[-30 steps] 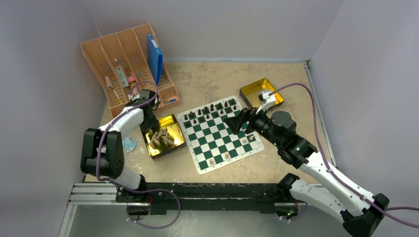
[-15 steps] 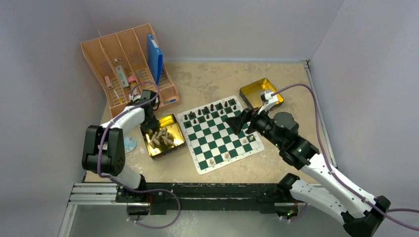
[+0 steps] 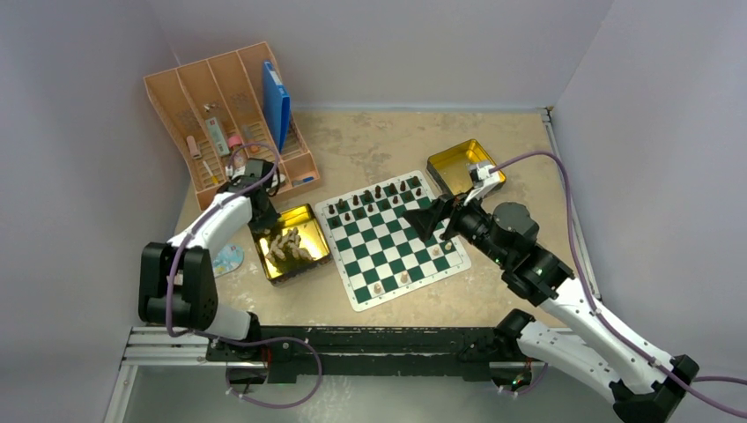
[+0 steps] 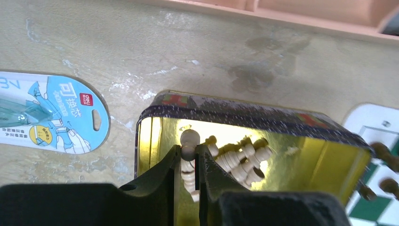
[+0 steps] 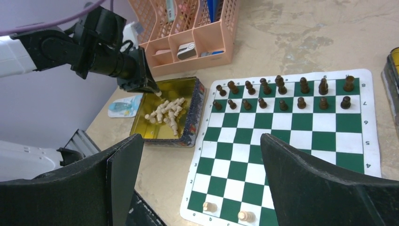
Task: Set up the chess pieces on the board
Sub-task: Pick up the chess piece from the storage box, then place the chess piece on the chessboard.
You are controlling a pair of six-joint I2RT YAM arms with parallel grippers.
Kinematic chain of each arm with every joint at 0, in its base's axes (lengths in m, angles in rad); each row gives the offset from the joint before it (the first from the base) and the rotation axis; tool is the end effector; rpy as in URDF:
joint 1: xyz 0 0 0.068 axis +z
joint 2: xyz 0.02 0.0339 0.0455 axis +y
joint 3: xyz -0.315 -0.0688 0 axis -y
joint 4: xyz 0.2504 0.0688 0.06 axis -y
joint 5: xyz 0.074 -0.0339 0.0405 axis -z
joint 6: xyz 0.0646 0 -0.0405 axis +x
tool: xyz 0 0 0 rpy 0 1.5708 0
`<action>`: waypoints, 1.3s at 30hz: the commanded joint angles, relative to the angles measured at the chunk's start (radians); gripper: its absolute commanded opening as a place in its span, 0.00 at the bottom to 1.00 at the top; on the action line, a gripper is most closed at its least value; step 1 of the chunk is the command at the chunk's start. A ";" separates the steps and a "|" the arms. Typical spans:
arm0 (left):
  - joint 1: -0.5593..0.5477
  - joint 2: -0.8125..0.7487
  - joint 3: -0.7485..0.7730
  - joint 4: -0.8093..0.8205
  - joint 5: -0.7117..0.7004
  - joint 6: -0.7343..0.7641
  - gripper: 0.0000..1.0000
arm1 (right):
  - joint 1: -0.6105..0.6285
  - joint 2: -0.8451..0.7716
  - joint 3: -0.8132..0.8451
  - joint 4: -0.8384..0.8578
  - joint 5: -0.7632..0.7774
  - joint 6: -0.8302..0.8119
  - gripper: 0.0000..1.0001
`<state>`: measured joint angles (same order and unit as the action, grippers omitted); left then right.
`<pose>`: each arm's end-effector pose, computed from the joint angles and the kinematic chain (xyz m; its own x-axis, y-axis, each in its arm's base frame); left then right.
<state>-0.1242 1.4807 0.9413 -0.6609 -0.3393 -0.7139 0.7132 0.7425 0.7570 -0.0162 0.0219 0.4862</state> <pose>0.2866 -0.0141 0.2243 -0.6973 -0.5352 -0.4768 -0.6077 0.7941 -0.0026 0.1340 0.1141 0.3899 -0.2990 0.3590 -0.8841 -0.5631 0.6817 0.4672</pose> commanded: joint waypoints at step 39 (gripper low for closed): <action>-0.766 0.110 0.346 0.215 0.170 0.293 0.08 | 0.002 -0.223 0.151 -0.145 0.279 -0.033 0.98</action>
<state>-0.8211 1.5482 1.2327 -0.5114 -0.1055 -0.4473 0.7132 0.5552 0.8558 -0.1894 0.2424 0.4484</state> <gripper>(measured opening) 0.134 0.983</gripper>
